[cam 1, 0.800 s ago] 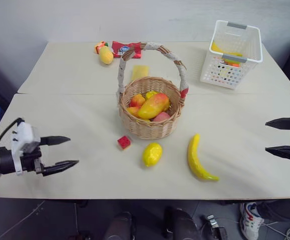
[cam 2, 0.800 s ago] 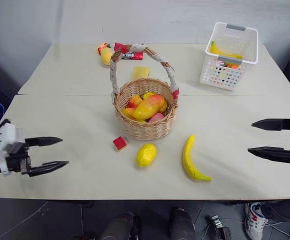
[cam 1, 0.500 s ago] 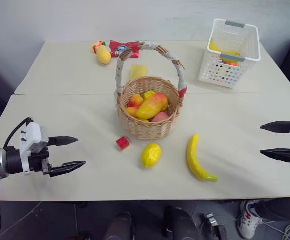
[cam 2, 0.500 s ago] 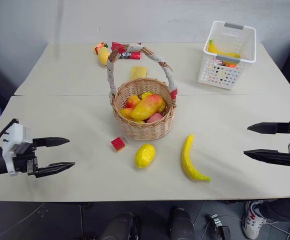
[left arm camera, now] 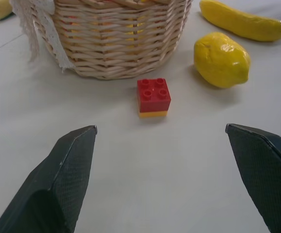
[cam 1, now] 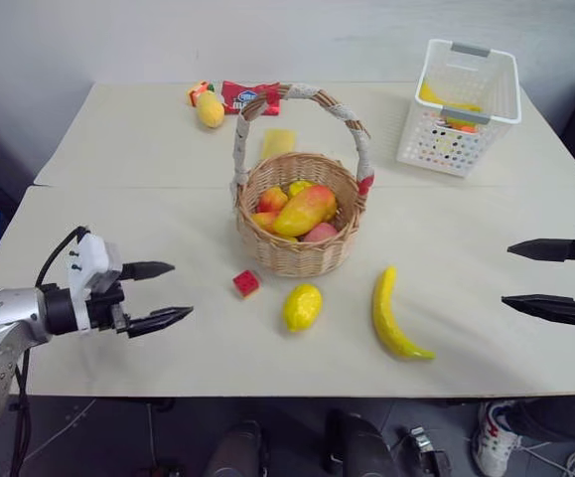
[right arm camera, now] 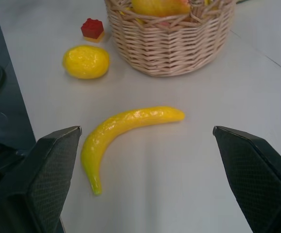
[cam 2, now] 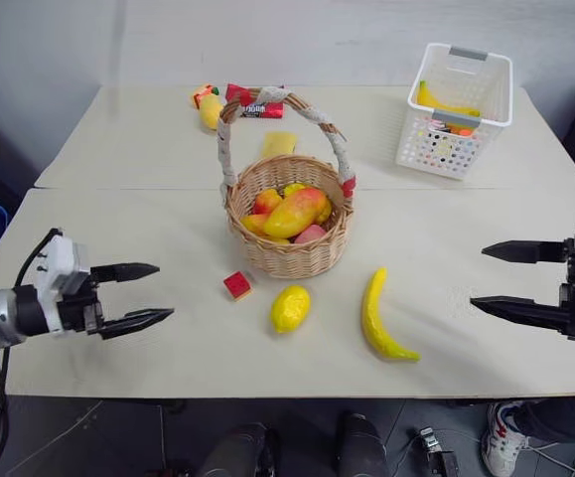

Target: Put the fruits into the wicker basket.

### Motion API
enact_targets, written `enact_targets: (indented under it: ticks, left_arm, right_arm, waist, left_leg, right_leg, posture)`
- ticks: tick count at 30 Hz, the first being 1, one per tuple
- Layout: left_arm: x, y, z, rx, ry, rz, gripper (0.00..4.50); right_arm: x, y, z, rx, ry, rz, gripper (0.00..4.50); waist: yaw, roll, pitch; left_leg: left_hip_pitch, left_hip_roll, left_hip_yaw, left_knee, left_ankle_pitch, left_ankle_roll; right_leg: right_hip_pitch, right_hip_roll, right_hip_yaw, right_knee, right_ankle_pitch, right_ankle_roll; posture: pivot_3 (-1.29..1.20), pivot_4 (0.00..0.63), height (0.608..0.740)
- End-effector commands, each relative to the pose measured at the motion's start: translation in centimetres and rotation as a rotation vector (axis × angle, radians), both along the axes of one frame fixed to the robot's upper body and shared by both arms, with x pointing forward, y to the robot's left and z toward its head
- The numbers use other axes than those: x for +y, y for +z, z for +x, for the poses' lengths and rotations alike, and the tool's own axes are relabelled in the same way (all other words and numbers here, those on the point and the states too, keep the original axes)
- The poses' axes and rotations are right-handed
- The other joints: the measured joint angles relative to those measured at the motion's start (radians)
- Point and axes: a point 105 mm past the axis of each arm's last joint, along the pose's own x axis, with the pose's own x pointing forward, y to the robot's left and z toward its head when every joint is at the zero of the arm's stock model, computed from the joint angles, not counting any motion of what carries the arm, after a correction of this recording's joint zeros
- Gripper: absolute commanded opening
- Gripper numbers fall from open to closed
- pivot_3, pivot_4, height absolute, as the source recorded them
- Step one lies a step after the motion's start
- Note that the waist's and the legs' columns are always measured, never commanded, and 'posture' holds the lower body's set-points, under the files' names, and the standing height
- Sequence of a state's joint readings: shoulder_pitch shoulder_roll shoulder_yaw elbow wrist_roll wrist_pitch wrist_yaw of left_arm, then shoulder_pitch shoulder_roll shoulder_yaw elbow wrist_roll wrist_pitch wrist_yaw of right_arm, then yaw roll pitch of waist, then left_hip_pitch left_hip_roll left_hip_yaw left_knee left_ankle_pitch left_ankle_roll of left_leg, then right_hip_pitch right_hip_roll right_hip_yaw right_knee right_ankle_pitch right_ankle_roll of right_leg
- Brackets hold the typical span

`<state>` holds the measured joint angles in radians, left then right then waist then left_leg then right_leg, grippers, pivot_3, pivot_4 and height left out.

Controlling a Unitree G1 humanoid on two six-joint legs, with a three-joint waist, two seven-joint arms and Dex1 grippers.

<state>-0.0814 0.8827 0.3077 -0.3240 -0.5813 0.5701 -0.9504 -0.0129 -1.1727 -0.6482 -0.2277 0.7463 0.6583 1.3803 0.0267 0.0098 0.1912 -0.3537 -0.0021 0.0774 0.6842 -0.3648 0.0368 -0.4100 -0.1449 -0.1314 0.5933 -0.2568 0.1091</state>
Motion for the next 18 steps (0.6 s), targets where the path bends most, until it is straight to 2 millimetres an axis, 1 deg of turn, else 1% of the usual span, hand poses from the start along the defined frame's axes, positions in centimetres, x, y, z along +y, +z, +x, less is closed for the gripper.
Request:
enact_targets:
  ticks: [1, 3, 5, 8, 12, 16, 18]
  left_arm:
    - [-2.4, -1.3, 0.9, 0.005, 0.041, 0.018, 4.47]
    - [-3.8, -2.1, 1.6, 0.012, 0.073, -0.017, 4.47]
    - [-5.0, -3.0, 2.1, 0.013, 0.078, -0.011, 4.47]
    - [-5.6, -4.4, 3.0, 0.010, 0.106, 0.019, 4.47]
    - [-6.8, -5.4, 3.9, 0.004, 0.074, 0.066, 4.47]
    - [-7.1, -6.2, 4.8, 0.000, 0.084, 0.092, 4.47]
    - [-6.9, -6.5, 5.2, -0.014, 0.108, 0.098, 4.07]
  right_arm:
    - [3.1, 1.2, -1.7, -0.035, 0.093, 0.033, 4.50]
    - [5.1, 1.0, -2.8, -0.026, 0.158, 0.035, 4.50]
    - [6.8, 0.8, -3.5, -0.048, 0.202, 0.034, 4.50]
    - [8.4, 1.1, -3.7, -0.104, 0.226, 0.043, 4.50]
    - [9.4, 1.3, -3.6, -0.113, 0.236, 0.063, 4.50]
    - [9.6, 0.9, -3.4, -0.112, 0.234, 0.058, 4.50]
    - [9.7, 0.8, -3.4, -0.114, 0.235, 0.060, 4.50]
  waist:
    - [0.000, 0.000, 0.000]
    - [0.002, 0.000, 0.000]
    - [0.003, -0.001, 0.000]
    - [0.002, -0.001, 0.000]
    - [0.002, -0.002, 0.000]
    - [0.003, -0.002, 0.000]
    - [0.003, -0.003, 0.000]
  left_leg:
    - [0.000, 0.000, 0.000, 0.000, 0.000, 0.000]
    - [0.000, 0.000, 0.000, 0.000, 0.000, 0.000]
    - [0.000, 0.000, -0.001, 0.000, 0.000, 0.000]
    - [0.000, -0.001, 0.000, 0.000, 0.000, 0.000]
    - [0.000, -0.001, 0.000, 0.001, 0.001, 0.001]
    - [0.000, -0.001, 0.000, 0.001, 0.001, 0.001]
    - [0.000, -0.001, 0.000, 0.001, 0.001, 0.001]
  right_leg:
    - [0.000, 0.000, 0.000, 0.000, 0.000, 0.000]
    - [0.001, 0.000, 0.000, -0.001, 0.000, 0.001]
    - [0.001, 0.001, 0.000, 0.000, 0.000, 0.001]
    - [0.001, 0.002, 0.000, -0.001, 0.001, 0.001]
    - [0.001, 0.002, 0.000, -0.001, 0.002, 0.001]
    - [0.001, 0.001, 0.000, -0.001, 0.002, 0.001]
    - [0.001, 0.002, 0.000, -0.001, 0.002, 0.001]
  posture:
    - [0.00, 0.150, 0.740]
    - [0.00, 0.150, 0.740]
    - [0.00, 0.150, 0.740]
    - [0.00, 0.150, 0.740]
    - [0.00, 0.150, 0.740]
    - [0.00, 0.150, 0.740]
    - [0.00, 0.150, 0.740]
